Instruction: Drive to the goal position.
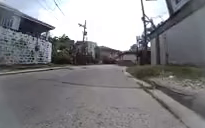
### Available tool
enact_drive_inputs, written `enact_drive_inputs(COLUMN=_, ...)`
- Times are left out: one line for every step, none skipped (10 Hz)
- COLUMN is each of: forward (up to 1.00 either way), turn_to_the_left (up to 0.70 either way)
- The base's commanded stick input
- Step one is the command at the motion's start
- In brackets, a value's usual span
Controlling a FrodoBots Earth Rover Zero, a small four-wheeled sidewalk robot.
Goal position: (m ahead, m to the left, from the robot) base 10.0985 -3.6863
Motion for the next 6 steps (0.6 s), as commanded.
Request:
enact_drive_inputs(forward=0.85, turn_to_the_left=0.0)
enact_drive_inputs(forward=0.85, turn_to_the_left=0.0)
enact_drive_inputs(forward=0.85, turn_to_the_left=0.0)
enact_drive_inputs(forward=0.85, turn_to_the_left=0.0)
enact_drive_inputs(forward=0.85, turn_to_the_left=0.0)
enact_drive_inputs(forward=0.85, turn_to_the_left=0.0)
